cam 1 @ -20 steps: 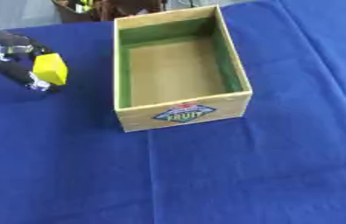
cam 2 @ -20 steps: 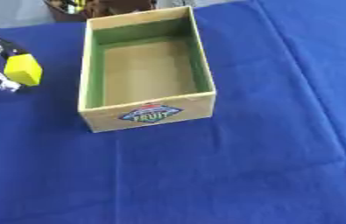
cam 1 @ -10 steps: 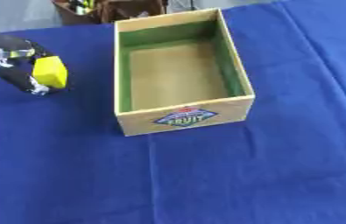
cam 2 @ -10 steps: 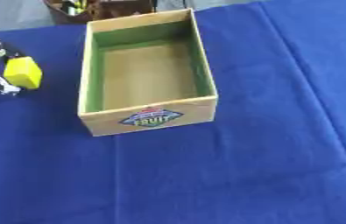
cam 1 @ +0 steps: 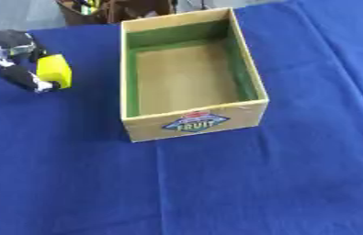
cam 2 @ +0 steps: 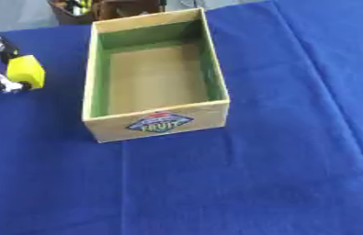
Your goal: Pick up objects on the table and place them in the box.
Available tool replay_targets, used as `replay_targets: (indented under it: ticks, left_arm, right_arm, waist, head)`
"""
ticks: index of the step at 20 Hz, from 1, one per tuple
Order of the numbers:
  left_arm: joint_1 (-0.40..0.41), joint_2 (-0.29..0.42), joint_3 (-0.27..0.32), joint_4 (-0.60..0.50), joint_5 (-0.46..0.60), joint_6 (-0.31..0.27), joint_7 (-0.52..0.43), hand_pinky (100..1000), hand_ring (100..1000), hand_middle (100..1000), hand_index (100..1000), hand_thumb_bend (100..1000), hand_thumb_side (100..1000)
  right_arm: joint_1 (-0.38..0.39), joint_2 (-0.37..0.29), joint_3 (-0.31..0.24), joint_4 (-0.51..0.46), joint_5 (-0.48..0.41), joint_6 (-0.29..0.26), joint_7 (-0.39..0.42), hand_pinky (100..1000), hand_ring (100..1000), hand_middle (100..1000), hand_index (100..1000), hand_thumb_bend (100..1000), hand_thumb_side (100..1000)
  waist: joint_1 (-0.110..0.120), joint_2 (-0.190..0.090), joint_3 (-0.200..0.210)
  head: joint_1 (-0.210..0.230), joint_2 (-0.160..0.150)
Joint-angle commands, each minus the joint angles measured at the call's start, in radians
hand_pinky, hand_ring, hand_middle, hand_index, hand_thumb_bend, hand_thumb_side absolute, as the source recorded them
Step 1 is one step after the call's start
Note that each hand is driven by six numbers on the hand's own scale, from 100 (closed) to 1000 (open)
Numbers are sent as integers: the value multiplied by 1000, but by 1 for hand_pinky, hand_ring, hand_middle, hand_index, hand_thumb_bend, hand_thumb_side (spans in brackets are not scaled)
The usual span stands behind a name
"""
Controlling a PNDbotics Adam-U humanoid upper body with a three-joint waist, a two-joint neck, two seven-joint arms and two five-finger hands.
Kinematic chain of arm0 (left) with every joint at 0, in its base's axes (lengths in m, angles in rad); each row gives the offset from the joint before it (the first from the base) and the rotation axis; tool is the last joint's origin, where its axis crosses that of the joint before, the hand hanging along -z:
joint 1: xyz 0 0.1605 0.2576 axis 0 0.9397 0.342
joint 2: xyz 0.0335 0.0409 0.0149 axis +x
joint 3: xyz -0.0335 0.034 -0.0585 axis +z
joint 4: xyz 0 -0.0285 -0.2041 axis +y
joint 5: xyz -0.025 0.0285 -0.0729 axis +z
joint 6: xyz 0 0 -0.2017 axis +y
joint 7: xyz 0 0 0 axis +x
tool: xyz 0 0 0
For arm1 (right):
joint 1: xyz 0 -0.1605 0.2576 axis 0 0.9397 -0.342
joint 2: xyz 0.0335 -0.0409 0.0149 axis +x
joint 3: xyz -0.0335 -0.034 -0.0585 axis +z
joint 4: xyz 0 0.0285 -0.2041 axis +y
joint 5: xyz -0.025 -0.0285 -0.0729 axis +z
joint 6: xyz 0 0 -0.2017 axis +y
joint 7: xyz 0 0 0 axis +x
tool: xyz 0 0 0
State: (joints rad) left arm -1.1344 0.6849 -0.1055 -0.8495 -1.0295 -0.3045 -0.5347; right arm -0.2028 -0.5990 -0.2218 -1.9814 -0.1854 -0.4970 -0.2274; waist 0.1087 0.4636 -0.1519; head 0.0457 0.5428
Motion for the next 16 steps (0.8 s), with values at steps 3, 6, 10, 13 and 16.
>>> replay_targets:
  ticks: [3,6,10,13,16]
  left_arm:
    - [-23,35,13,-13,11,12,30,502,616,515,649,168,491]
    - [-25,34,16,-20,25,20,54,461,583,467,595,100,461]
    - [-28,37,21,-41,50,32,108,413,547,426,557,100,418]
    - [-30,37,18,-48,60,41,142,398,531,425,561,100,418]
    - [-34,36,15,-63,77,44,158,382,517,411,551,100,453]
  right_arm:
    - [-3,-14,-10,-19,6,5,-4,694,714,536,788,100,1000]
    - [-2,-13,-10,-19,6,8,-7,695,714,537,788,100,1000]
    - [-1,-13,-11,-19,4,9,-11,695,715,538,788,100,1000]
    - [0,-13,-11,-19,2,10,-13,696,715,539,788,100,1000]
    - [2,-13,-11,-19,0,11,-15,697,716,540,788,100,1000]
  waist:
    - [-6,-20,3]
    - [-7,-23,4]
    - [-10,-29,8]
    - [-12,-36,11]
    - [-15,-44,16]
  head:
    - [-2,3]
    - [-5,8]
    - [-11,17]
    - [-16,26]
    - [-20,37]
